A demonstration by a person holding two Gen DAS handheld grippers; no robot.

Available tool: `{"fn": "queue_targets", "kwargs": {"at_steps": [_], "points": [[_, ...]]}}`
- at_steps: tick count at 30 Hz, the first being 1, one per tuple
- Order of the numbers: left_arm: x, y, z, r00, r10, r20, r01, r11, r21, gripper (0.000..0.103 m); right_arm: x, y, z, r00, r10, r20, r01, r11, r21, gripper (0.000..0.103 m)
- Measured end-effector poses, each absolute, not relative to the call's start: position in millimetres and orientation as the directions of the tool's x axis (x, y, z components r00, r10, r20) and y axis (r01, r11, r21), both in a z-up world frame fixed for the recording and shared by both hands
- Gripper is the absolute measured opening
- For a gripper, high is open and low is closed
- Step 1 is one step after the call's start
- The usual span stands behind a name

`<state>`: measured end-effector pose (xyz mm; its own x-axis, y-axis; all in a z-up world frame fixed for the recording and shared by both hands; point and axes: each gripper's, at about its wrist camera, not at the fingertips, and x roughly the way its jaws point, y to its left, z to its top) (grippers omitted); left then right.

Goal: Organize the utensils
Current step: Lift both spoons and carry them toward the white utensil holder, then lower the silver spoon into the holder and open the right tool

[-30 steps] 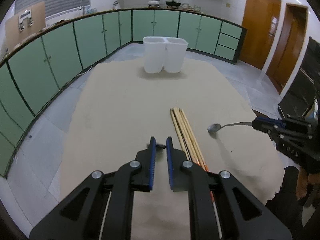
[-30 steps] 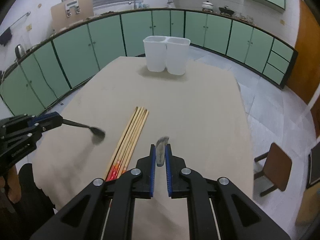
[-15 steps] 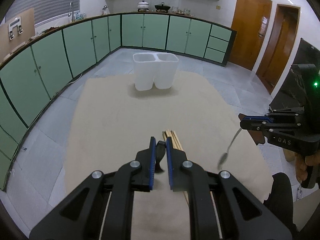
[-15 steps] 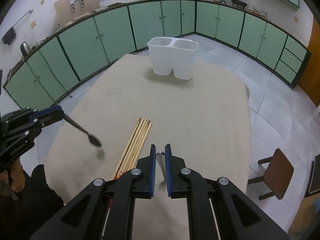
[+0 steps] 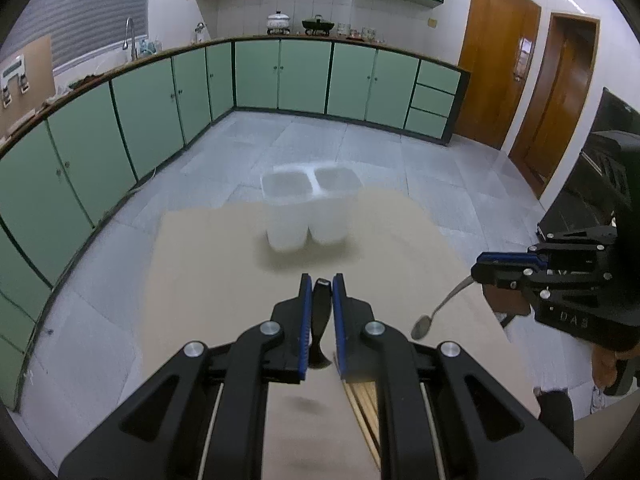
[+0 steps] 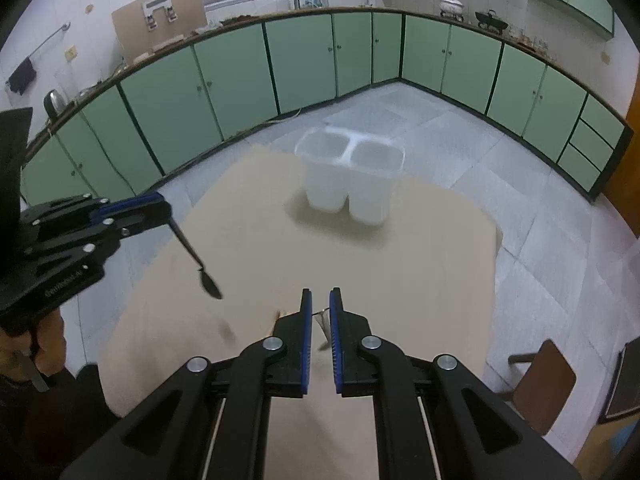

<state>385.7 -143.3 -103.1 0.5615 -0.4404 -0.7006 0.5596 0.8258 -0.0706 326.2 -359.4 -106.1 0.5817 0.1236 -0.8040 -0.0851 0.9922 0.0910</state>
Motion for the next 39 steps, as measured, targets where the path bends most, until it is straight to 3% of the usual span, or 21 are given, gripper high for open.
{"fn": "queue_targets", "kwargs": {"at_steps": [14, 21, 26, 27, 29, 30, 31, 34, 39], "points": [[531.5, -203.4, -56.1, 0.603, -0.446, -0.661, 0.508, 0.854, -0.113, 0.010, 474.8, -405.4, -27.5, 0.638, 0.080, -0.766, 0.002, 0.994, 0.106, 0.008], [577.8, -221.8, -76.6, 0.595, -0.455, -0.663, 0.508, 0.852, -0.128, 0.010, 526.7, -426.1, -67.7, 0.598, 0.076, -0.798, 0.037, 0.992, 0.122, 0.006], [570.4, -197.5, -94.3, 0.583, -0.473, -0.660, 0.501, 0.849, -0.166, 0.011, 536.3, -429.0, -109.0, 0.547, 0.124, -0.828, 0.017, 0.987, 0.159, 0.006], [565.4, -190.1, -98.6, 0.588, -0.477, -0.653, 0.502, 0.849, -0.167, 0.012, 531.8, -433.9, -112.6, 0.551, 0.148, -0.821, 0.021, 0.982, 0.190, 0.006], [558.9, -174.4, -113.2, 0.607, -0.452, -0.654, 0.485, 0.862, -0.145, 0.028, 522.9, -440.3, -112.4, 0.569, 0.164, -0.806, 0.016, 0.978, 0.210, 0.006], [558.3, -169.3, -124.5, 0.620, -0.418, -0.664, 0.464, 0.878, -0.118, 0.044, 518.7, -442.5, -111.8, 0.575, 0.162, -0.802, 0.012, 0.978, 0.206, 0.007], [559.0, -165.9, -134.9, 0.622, -0.395, -0.676, 0.448, 0.887, -0.106, 0.053, 512.0, -446.6, -111.1, 0.584, 0.149, -0.798, 0.012, 0.981, 0.192, 0.007], [573.8, -156.9, -183.2, 0.562, -0.330, -0.759, 0.390, 0.914, -0.109, 0.048, 498.6, -450.3, -107.7, 0.597, 0.123, -0.793, 0.004, 0.988, 0.155, 0.007], [580.7, -158.2, -219.7, 0.533, -0.286, -0.796, 0.326, 0.938, -0.119, 0.048, 467.5, -446.3, -113.5, 0.619, 0.104, -0.779, -0.012, 0.992, 0.123, 0.008]]}}
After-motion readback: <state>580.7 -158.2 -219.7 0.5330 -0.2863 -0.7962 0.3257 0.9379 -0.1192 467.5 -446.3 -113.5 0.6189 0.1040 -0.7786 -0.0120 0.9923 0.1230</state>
